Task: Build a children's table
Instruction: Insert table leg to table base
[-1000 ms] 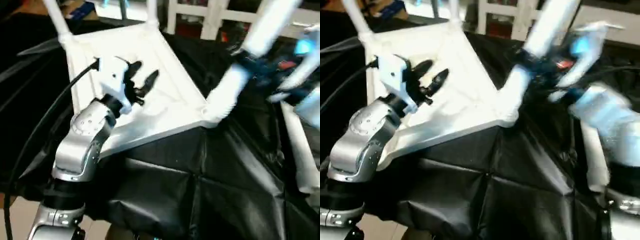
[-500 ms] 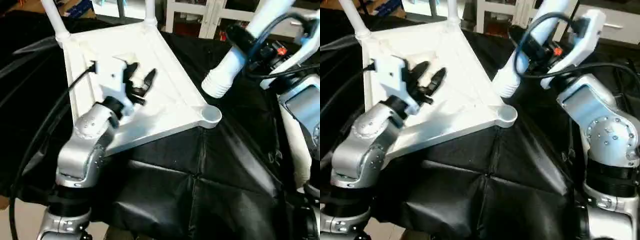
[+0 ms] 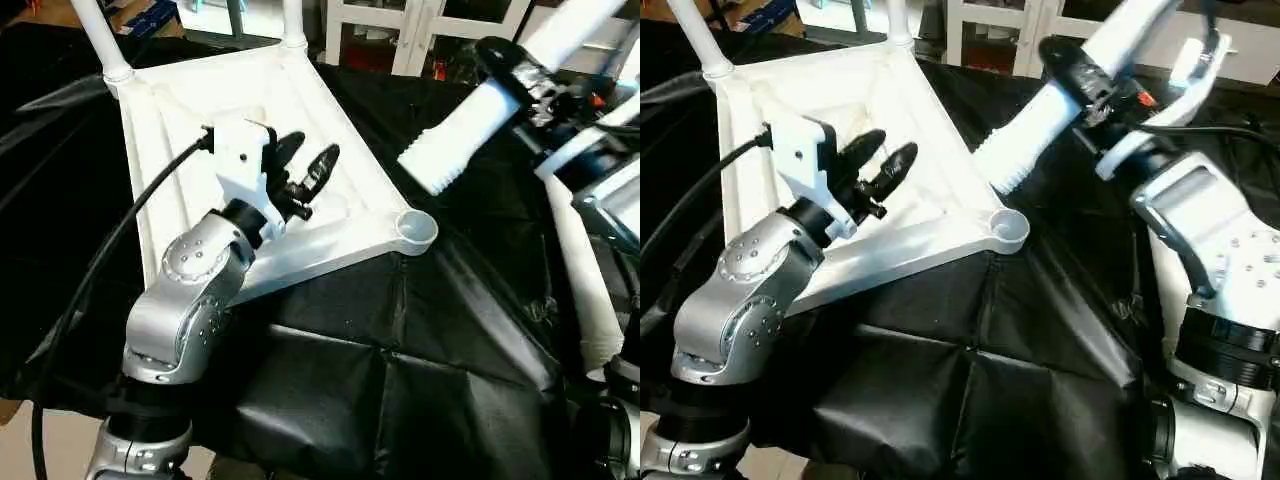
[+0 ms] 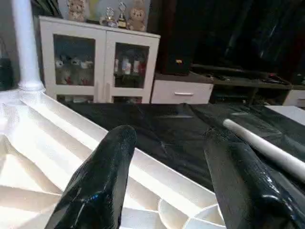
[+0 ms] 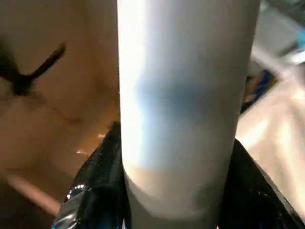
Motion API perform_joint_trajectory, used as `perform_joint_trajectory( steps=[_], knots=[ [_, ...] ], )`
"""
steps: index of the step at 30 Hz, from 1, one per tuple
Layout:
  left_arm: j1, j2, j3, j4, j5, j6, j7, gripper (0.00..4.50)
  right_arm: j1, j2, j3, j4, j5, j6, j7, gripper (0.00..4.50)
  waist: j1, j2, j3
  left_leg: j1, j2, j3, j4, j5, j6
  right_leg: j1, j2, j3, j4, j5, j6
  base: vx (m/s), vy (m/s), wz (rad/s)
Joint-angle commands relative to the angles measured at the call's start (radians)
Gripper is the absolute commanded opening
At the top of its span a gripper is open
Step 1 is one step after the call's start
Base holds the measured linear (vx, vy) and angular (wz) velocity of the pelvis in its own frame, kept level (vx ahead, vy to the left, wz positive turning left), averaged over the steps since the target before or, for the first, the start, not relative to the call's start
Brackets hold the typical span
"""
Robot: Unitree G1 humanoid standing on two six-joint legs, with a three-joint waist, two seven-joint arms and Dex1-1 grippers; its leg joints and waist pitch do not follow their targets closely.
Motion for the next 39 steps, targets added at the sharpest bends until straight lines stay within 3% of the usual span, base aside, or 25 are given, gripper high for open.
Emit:
perform_joint_trajectory(
  steps=[1,5,10,14,15,17,20,21,22,24,25,27,28,30,35,36,39],
  knots=[
    [0.004,-0.005,-0.003,-0.027,-0.017,0.019,-0.008,2.67,-0.012,0.000,-0.028,-0.007,0.119,-0.012,-0.029,1.81,0.000,-0.018,-0.082,0.031,-0.003,-0.005,-0.064,-0.150,0.041,0.062,-0.012,0.020,-0.071,-0.188,-0.106,0.000,0.000,0.00],
    [0.002,-0.002,0.002,-0.030,-0.018,0.026,0.001,2.67,-0.036,0.028,-0.072,0.000,0.251,-0.053,-0.091,1.81,-0.003,-0.018,-0.075,0.032,-0.003,-0.005,-0.068,-0.165,0.031,0.056,-0.011,0.020,-0.075,-0.208,-0.091,0.000,0.000,0.00],
    [0.001,-0.003,0.009,-0.037,-0.019,0.037,0.004,2.67,-0.061,0.046,-0.107,0.010,0.260,-0.049,-0.156,1.81,-0.005,-0.017,-0.075,0.032,-0.003,-0.005,-0.070,-0.122,0.022,0.059,-0.008,0.018,-0.070,-0.148,-0.094,0.000,0.000,0.00],
    [0.010,0.009,0.008,-0.036,-0.010,0.036,-0.001,2.67,-0.063,0.043,-0.103,0.005,0.260,-0.064,-0.186,1.81,-0.003,-0.017,-0.078,0.030,-0.005,-0.003,-0.070,-0.086,0.035,0.064,-0.008,0.019,-0.065,-0.069,-0.108,0.000,0.000,0.00],
    [0.017,0.025,0.001,-0.036,-0.001,0.032,-0.014,2.67,-0.049,0.006,-0.075,-0.001,0.245,-0.064,-0.185,1.81,-0.002,-0.013,-0.082,0.031,-0.006,-0.003,-0.069,-0.074,0.040,0.066,-0.008,0.018,-0.062,-0.048,-0.113,0.000,0.000,0.00],
    [0.026,0.053,-0.015,-0.035,0.017,0.022,-0.038,2.67,-0.033,-0.043,-0.034,-0.023,0.149,-0.052,-0.153,1.81,0.002,-0.016,-0.083,0.031,-0.005,-0.004,-0.067,-0.048,0.041,0.069,-0.004,0.017,-0.059,-0.014,-0.114,0.000,0.000,0.00],
    [0.065,0.155,-0.075,-0.045,0.048,0.007,-0.155,2.94,0.020,-0.148,0.110,-0.143,-0.208,-0.037,0.011,1.80,0.010,-0.012,-0.082,0.029,-0.007,-0.002,-0.067,-0.034,0.025,0.071,-0.005,0.017,-0.060,-0.014,-0.096,0.000,0.000,0.00],
    [0.090,0.203,-0.101,-0.062,0.037,0.011,-0.225,2.94,0.060,-0.201,0.218,-0.215,-0.407,-0.102,0.115,1.80,0.011,-0.011,-0.083,0.028,-0.008,-0.003,-0.069,-0.043,0.013,0.075,-0.009,0.019,-0.060,-0.034,-0.092,0.000,0.000,0.00],
    [0.090,0.203,-0.101,-0.062,0.037,0.011,-0.225,3.01,0.060,-0.201,0.218,-0.215,-0.407,-0.102,0.115,1.80,0.017,-0.010,-0.085,0.027,-0.005,-0.007,-0.069,-0.045,0.003,0.073,-0.012,0.017,-0.060,-0.047,-0.088,0.000,0.000,0.00],
    [0.109,0.236,-0.123,-0.066,0.044,-0.002,-0.269,3.29,0.086,-0.228,0.299,-0.243,-0.528,-0.171,0.179,1.80,0.014,-0.006,-0.083,0.035,0.000,-0.004,-0.072,-0.073,0.000,0.068,-0.015,0.021,-0.062,-0.063,-0.115,0.000,0.000,0.00],
    [0.114,0.242,-0.128,-0.065,0.047,-0.008,-0.277,3.29,0.091,-0.224,0.306,-0.243,-0.539,-0.182,0.182,1.80,0.013,-0.005,-0.082,0.037,0.000,-0.002,-0.072,-0.082,0.003,0.067,-0.014,0.023,-0.063,-0.068,-0.124,0.000,0.000,0.00],
    [0.138,0.263,-0.159,-0.050,0.065,-0.045,-0.310,3.41,0.137,-0.248,0.388,-0.235,-0.666,-0.307,0.256,1.80,0.020,-0.007,-0.084,0.039,0.007,-0.003,-0.073,-0.113,0.016,0.066,-0.019,0.024,-0.065,-0.091,-0.145,0.000,0.000,0.00],
    [0.138,0.263,-0.159,-0.050,0.065,-0.045,-0.310,3.48,0.137,-0.248,0.388,-0.235,-0.666,-0.307,0.256,1.80,0.019,-0.007,-0.079,0.040,0.006,-0.001,-0.074,-0.123,0.016,0.065,-0.018,0.026,-0.067,-0.103,-0.148,0.000,0.000,0.00],
    [0.152,0.268,-0.185,-0.035,0.079,-0.074,-0.324,3.73,0.176,-0.255,0.435,-0.224,-0.754,-0.395,0.309,1.80,0.022,-0.010,-0.082,0.042,0.009,-0.001,-0.074,-0.127,0.024,0.066,-0.017,0.028,-0.066,-0.101,-0.156,0.000,0.000,0.00],
    [0.163,0.243,-0.216,0.022,0.099,-0.108,-0.339,3.97,0.230,-0.185,0.436,-0.189,-0.962,-0.577,0.368,1.80,0.017,-0.008,-0.084,0.036,0.008,-0.003,-0.073,-0.131,0.036,0.070,-0.019,0.029,-0.062,-0.100,-0.172,0.000,0.000,0.00],
    [0.161,0.241,-0.239,0.057,0.115,-0.130,-0.357,3.99,0.239,-0.159,0.427,-0.172,-1.006,-0.635,0.367,1.80,0.017,0.002,-0.084,0.037,0.007,-0.005,-0.072,-0.138,0.036,0.068,-0.021,0.029,-0.063,-0.109,-0.179,0.000,0.000,0.00],
    [0.156,0.233,-0.249,0.092,0.119,-0.146,-0.369,3.67,0.246,-0.151,0.428,-0.159,-1.036,-0.691,0.368,1.80,0.014,0.001,-0.085,0.039,0.007,-0.005,-0.072,-0.152,0.041,0.070,-0.018,0.029,-0.064,-0.107,-0.180,0.000,0.000,0.00]
  ],
)
